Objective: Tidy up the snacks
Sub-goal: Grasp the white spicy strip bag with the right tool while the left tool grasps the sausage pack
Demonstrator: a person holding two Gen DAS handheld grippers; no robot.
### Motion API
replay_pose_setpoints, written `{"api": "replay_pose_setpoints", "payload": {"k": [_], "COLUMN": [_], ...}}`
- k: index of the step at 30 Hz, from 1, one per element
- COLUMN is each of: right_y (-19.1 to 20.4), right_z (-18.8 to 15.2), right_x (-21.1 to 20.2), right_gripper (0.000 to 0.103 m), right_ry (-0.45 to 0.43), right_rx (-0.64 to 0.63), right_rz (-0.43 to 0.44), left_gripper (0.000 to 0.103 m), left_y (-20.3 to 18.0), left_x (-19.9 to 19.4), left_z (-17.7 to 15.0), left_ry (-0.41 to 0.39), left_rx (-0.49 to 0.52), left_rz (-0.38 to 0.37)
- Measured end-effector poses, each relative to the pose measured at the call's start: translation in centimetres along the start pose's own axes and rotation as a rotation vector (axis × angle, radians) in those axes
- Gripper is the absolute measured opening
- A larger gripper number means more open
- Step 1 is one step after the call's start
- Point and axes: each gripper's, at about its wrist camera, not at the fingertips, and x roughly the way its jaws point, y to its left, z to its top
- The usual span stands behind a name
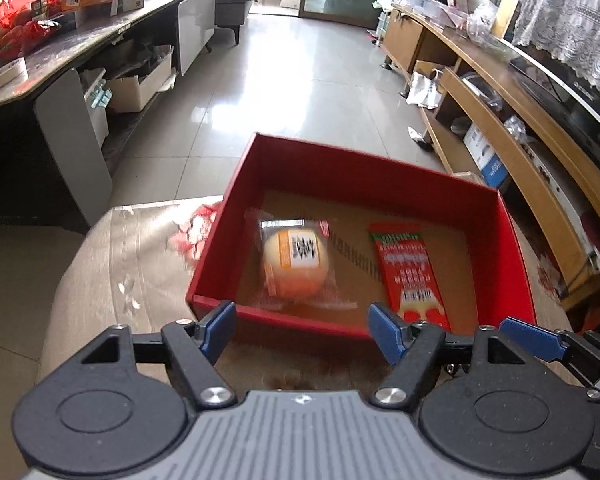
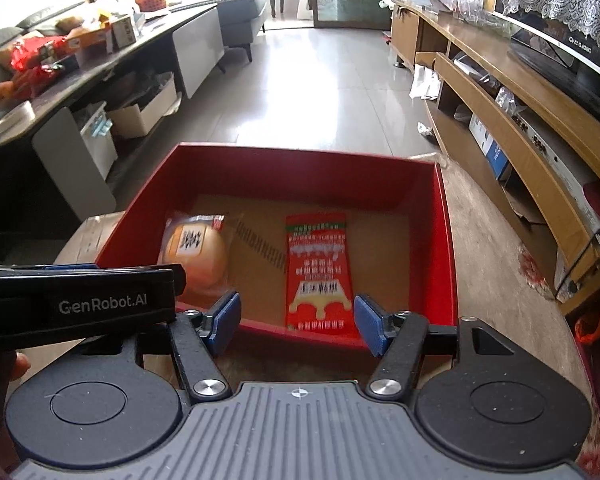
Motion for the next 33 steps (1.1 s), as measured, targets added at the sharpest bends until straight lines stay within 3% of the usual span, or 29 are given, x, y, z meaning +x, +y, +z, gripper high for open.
{"api": "replay_pose_setpoints", "payload": {"k": [9, 15, 33], "right_y": [0.6, 0.8, -2.9], "right_z": [-3.3, -5.7, -11.7], "right_x": [-1.9, -2.8, -5.3], "right_gripper": [0.071, 0.072, 0.074], "right_ry": [0.044, 0.078, 0.146], "right_rx": [-0.022, -0.028, 0.065], "right_rz": [0.002, -0.001, -0.061], "left_gripper": [0.071, 0.071, 0.071], "left_y": [0.0, 2.0, 1.8], "left_x": [-1.2, -1.4, -3.0], "left_z": [-4.0, -6.2, -13.4], "left_ry": [0.046, 0.097, 0.225], "left_rx": [0.044, -0.003, 0.039], "left_rz": [-0.019, -0.028, -0.063]}}
